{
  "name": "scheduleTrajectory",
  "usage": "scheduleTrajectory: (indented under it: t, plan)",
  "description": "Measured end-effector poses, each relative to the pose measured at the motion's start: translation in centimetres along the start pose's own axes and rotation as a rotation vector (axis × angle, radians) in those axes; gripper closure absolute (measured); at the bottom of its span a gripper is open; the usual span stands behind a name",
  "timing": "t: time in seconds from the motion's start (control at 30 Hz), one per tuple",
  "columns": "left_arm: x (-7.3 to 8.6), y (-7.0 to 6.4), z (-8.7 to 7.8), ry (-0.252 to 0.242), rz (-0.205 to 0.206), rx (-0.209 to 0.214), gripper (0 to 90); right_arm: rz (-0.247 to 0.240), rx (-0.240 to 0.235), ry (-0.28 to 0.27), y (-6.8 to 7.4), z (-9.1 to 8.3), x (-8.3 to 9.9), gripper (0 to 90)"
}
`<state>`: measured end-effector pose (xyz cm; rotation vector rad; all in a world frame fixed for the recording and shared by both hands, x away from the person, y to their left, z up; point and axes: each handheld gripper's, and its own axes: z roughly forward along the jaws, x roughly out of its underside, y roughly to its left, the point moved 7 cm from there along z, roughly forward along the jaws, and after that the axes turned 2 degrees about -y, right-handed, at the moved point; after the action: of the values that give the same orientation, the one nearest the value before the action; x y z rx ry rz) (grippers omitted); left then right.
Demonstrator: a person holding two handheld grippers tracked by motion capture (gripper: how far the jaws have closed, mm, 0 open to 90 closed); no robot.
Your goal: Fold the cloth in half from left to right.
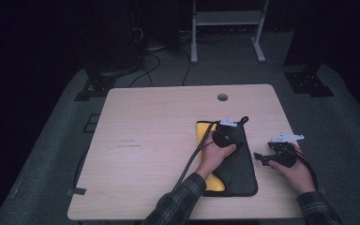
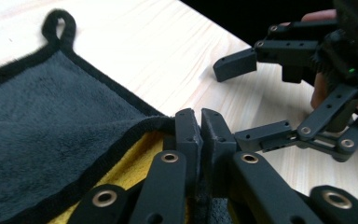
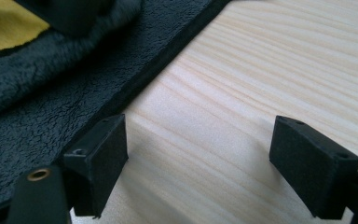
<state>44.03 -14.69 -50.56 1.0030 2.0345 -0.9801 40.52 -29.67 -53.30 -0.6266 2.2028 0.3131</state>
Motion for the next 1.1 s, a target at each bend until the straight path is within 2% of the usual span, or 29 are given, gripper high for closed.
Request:
scheduleTrajectory:
  t: [0.13, 0.3, 0.37, 0.43, 0.5, 0.6, 0.67, 0.9, 1.0, 1.03, 1.1]
  plan:
    - [-0.4, -0.2, -0.4, -0.019, 0.02, 0.005, 69.1, 0.0, 0.0, 0.001, 0.0, 0.0, 0.0, 17.9]
    - [-0.9, 0.2, -3.0, -0.035, 0.063, -0.028, 57.9, -0.008, -0.005, 0.008, 0.2, 0.1, 0.0, 14.5]
    - [-0.8, 0.7, -4.3, -0.032, 0.075, -0.053, 54.2, 0.001, 0.003, 0.016, 0.1, 0.0, -0.1, 23.6]
    - [-0.5, 1.3, -5.7, -0.03, 0.083, -0.079, 52.1, 0.006, 0.022, 0.028, -0.2, -0.2, -0.4, 26.4]
    - [0.0, 2.0, -6.9, -0.029, 0.081, -0.11, 49.7, 0.019, 0.019, 0.0, -0.2, -0.5, -1.0, 31.3]
    - [1.0, 3.0, -8.5, -0.018, 0.087, -0.158, 45.9, 0.013, 0.005, -0.03, -0.1, -0.8, -2.5, 35.0]
    - [1.7, 3.7, -9.3, -0.013, 0.086, -0.186, 42.9, 0.019, -0.026, -0.064, 0.5, -1.0, -3.9, 35.9]
    - [3.6, 5.0, -10.6, 0.02, 0.093, -0.254, 37.6, -0.053, -0.122, -0.123, 3.8, 0.3, -7.6, 47.1]
    - [4.3, 5.3, -10.4, 0.049, 0.099, -0.279, 36.7, -0.086, -0.15, -0.099, 5.0, 1.7, -8.5, 50.2]
    - [4.6, 5.4, -10.3, 0.058, 0.102, -0.284, 36.6, -0.088, -0.154, -0.106, 5.3, 2.1, -8.8, 51.5]
    - [5.0, 5.8, -10.2, 0.067, 0.106, -0.307, 36.4, -0.104, -0.153, -0.08, 5.8, 3.2, -9.1, 51.1]
